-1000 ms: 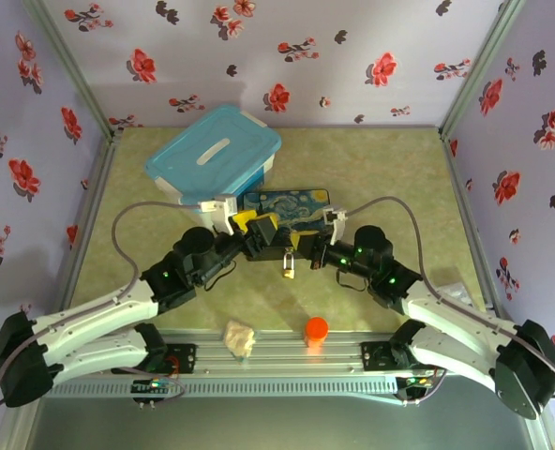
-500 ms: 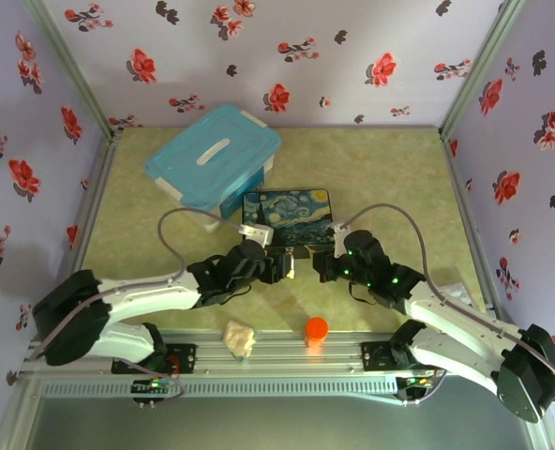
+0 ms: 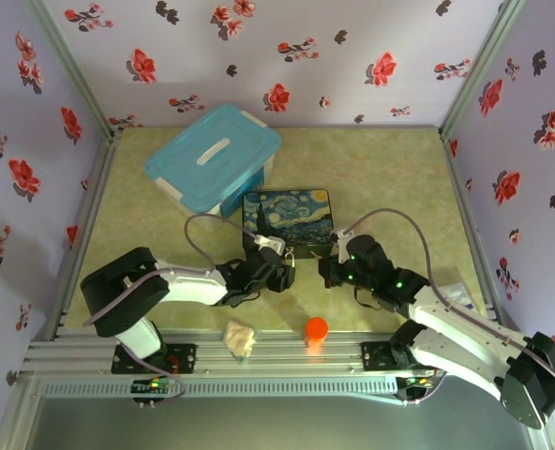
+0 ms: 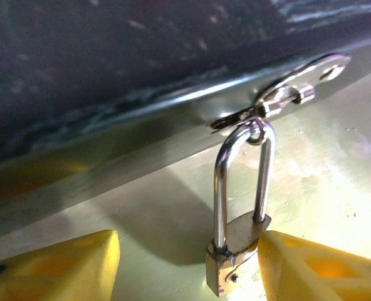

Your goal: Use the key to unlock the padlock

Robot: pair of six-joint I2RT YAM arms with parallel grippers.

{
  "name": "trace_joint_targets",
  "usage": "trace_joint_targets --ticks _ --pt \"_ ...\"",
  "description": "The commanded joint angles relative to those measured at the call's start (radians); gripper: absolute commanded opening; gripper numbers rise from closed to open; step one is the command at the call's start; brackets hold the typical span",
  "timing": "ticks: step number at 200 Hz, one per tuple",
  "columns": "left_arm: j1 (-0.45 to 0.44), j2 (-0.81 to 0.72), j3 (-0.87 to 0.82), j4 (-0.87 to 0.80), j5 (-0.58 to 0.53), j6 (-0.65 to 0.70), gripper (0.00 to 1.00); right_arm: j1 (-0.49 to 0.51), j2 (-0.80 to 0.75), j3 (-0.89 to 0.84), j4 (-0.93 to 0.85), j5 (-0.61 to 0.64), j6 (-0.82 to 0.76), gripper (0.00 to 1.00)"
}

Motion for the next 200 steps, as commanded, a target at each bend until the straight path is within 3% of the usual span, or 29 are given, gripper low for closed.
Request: trace_joint_targets --ticks 1,63,149,200 --pt "-0.007 0.033 0.021 0.055 0.006 0.015 0.60 -0.005 0.000 -0.020 0.014 0.016 0.009 0.00" --pt "-0.032 0.066 0.056 0.007 0.002 0.003 0.53 -0.005 0.042 -0.031 0.040 0.008 0.021 0.00" --pt "-0.035 0.085 0.040 0.106 0.020 -0.061 0.34 -0.004 0.047 -0.089 0.094 0.007 0.060 0.00" --pt "-0.035 0.066 0.049 0.100 0.028 -0.102 0.29 -0.003 0.048 -0.126 0.140 0.003 0.087 0.00"
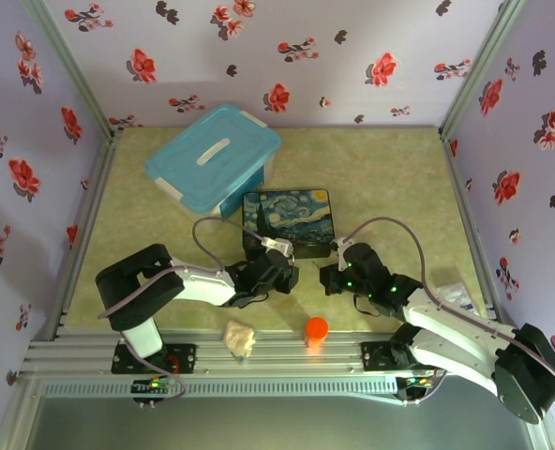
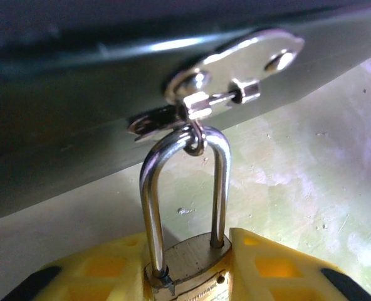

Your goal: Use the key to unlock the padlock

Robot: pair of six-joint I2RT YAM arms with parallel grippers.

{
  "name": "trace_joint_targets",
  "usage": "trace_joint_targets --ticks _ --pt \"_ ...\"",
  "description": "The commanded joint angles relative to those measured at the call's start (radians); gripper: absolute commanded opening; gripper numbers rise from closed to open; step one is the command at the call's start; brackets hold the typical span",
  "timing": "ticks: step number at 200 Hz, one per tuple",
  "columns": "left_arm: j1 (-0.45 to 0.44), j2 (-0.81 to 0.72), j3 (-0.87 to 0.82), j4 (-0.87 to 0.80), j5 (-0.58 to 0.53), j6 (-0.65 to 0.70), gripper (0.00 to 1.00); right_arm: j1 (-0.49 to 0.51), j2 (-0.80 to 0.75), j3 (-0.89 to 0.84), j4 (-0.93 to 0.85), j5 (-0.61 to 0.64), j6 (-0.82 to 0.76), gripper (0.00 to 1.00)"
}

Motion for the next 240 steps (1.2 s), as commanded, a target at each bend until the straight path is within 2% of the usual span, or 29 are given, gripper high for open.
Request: trace_joint_targets --ticks 1,33,47,86,117,158,184,240 --pt "-0.008 -0.011 0.019 0.024 0.006 -0.039 0.29 -0.004 0.005 -0.026 0.058 0.003 0.029 0.00" --pt "-0.008 -0.040 0.016 0.030 0.006 -0.095 0.26 -0.005 0.022 -0.082 0.168 -0.051 0.053 0.00" --pt "-0.008 -0.041 0.025 0.036 0.021 -0.110 0.21 -0.004 0.040 -0.105 0.220 -0.060 0.071 0.00" --pt "0.001 -0.051 0.070 -0.019 0.022 -0.145 0.21 -0.007 0.100 -0.124 0.309 -0.113 0.081 0.00" --pt "0.017 -0.074 0.075 -0.021 0.023 -0.224 0.17 -0.007 0.129 -0.131 0.349 -0.142 0.066 0.00" --pt "0.019 -0.036 0.130 -0.067 0.019 -0.221 0.17 -0.006 0.166 -0.146 0.353 -0.065 0.071 0.00" --pt "0.030 -0.024 0.096 -0.025 0.000 -0.233 0.15 -0.006 0.134 -0.171 0.336 -0.001 0.086 0.00" --pt "0.033 0.031 0.080 0.027 0.000 -0.252 0.25 -0.008 -0.048 -0.170 0.159 0.127 0.075 0.00"
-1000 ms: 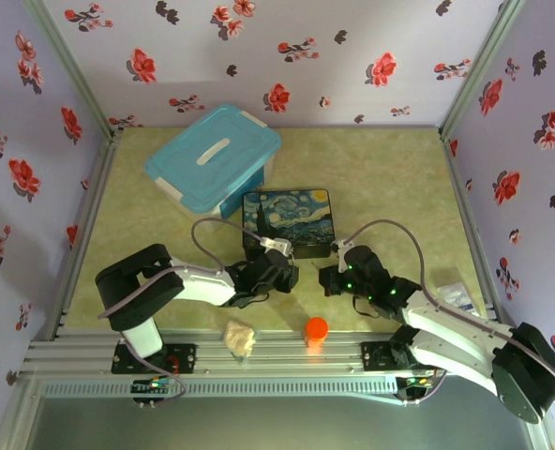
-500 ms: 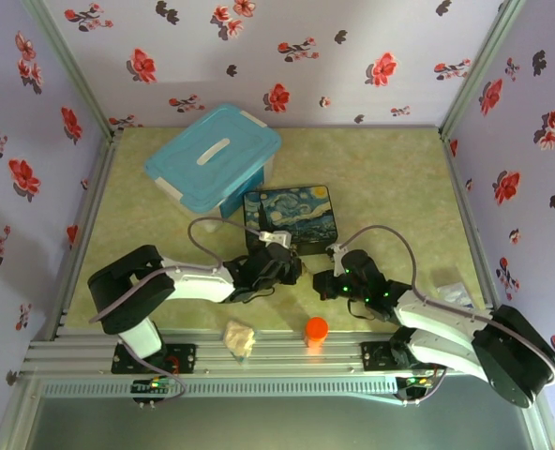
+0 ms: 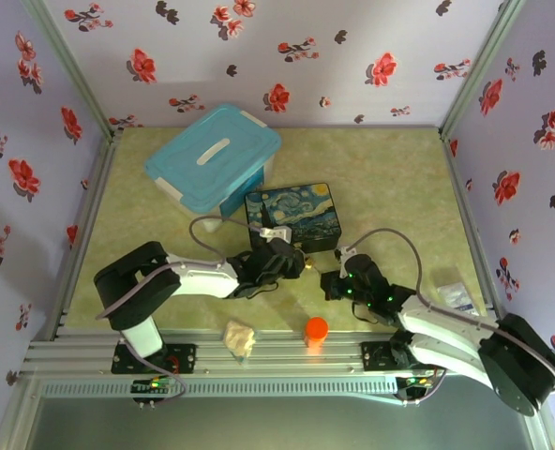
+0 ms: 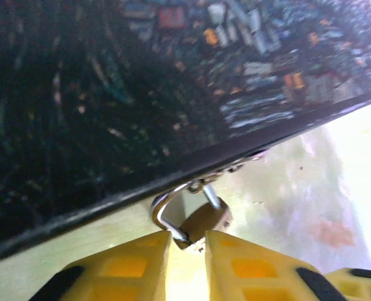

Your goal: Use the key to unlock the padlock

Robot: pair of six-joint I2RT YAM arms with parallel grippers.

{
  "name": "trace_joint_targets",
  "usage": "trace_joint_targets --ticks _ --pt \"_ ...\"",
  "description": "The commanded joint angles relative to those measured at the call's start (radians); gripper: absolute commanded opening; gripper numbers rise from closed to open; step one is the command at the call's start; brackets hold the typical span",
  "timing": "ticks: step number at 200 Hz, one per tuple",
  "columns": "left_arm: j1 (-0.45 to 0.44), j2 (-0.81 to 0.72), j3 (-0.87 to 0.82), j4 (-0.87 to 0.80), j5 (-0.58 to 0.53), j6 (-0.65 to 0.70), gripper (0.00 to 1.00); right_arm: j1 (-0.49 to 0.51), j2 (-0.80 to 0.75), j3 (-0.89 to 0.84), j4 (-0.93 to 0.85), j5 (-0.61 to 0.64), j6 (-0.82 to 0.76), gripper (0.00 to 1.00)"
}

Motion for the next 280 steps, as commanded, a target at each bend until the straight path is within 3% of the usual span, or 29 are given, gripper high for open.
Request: trace_joint_targets --ticks 1,40,86,109,158,193,232,280 --pt "0.004 0.027 -0.014 0.053 -0.022 -0.023 0.26 -0.007 -0.085 -0.009 -0.085 0.091 0.009 0.00" --pt "-0.037 0.068 -0.013 0.081 -0.102 0.004 0.56 -0.009 -0.170 -0.026 -0.118 0.158 0.020 0.00" --pt "-0.051 0.205 0.043 0.144 -0.112 -0.003 0.58 -0.012 -0.187 -0.031 -0.135 0.202 0.039 0.00" --pt "-0.050 0.233 0.053 0.169 -0.114 -0.011 0.53 -0.012 -0.195 -0.042 -0.133 0.215 0.050 0.00" --pt "-0.046 0.275 0.086 0.170 -0.078 -0.024 0.25 -0.014 -0.163 -0.083 -0.041 0.166 0.070 0.00" --pt "-0.022 0.273 0.079 0.156 -0.054 -0.046 0.17 -0.014 -0.116 -0.097 0.024 0.134 0.093 0.00" --pt "0.021 0.216 0.061 0.183 0.052 -0.092 0.10 -0.038 -0.013 -0.068 0.115 -0.055 0.100 0.00" --pt "0.047 0.130 0.079 0.126 0.114 -0.118 0.04 -0.205 0.133 -0.083 0.341 -0.303 0.155 0.00"
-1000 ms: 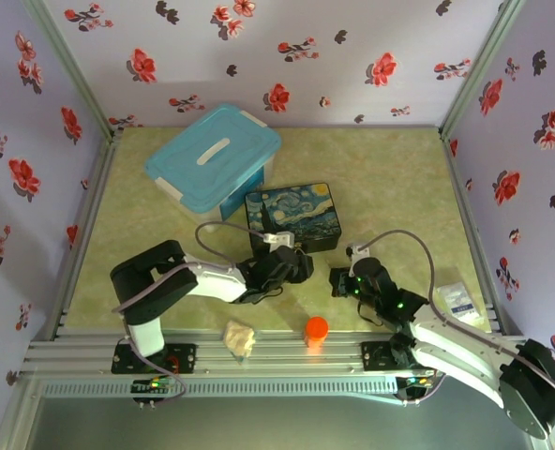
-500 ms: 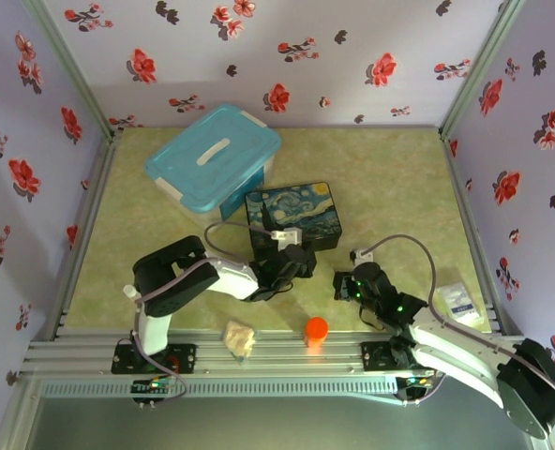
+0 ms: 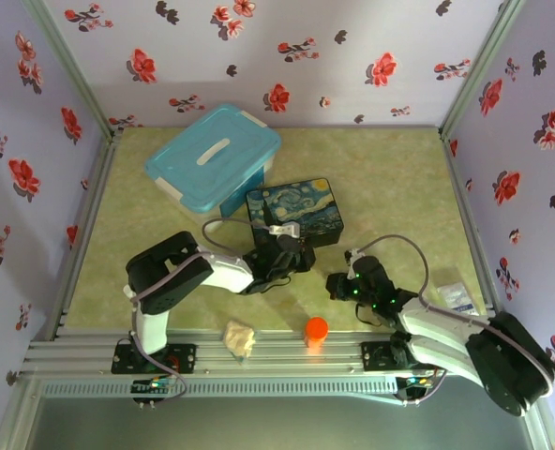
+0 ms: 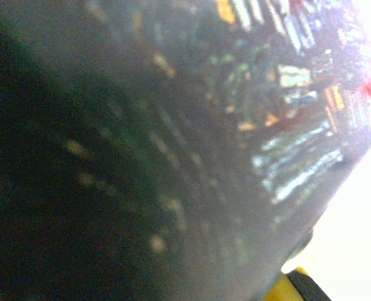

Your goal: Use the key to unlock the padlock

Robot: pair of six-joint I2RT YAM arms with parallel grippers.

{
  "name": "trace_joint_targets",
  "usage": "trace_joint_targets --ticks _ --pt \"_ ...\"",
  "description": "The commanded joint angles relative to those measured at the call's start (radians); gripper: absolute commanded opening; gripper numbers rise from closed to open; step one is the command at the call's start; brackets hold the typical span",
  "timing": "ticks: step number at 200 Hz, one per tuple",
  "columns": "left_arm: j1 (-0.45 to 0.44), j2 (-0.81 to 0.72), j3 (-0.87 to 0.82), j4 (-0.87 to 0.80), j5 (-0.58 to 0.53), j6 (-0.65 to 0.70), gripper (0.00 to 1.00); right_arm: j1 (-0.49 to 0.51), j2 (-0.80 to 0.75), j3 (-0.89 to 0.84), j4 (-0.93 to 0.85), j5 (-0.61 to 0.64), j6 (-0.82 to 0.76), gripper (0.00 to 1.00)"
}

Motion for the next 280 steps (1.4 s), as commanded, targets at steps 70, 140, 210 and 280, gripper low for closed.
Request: trace_joint_targets --ticks 70,140,210,280 --pt "0.058 -0.059 -0.028 0.114 0.146 -0.206 0.00 -0.153 0.106 0.036 0.184 -0.357 0.043 0.00" --pt "0.069 -0.110 -0.034 0.065 0.142 -0.181 0.00 -0.183 0.268 0.015 0.453 -0.479 0.150 0.00" --pt "0.076 -0.128 -0.031 0.041 0.124 -0.167 0.00 -0.187 0.181 0.005 0.375 -0.466 0.139 0.00" --pt "0.083 -0.140 -0.055 0.074 0.126 -0.172 0.00 -0.202 0.181 0.000 0.370 -0.463 0.146 0.00"
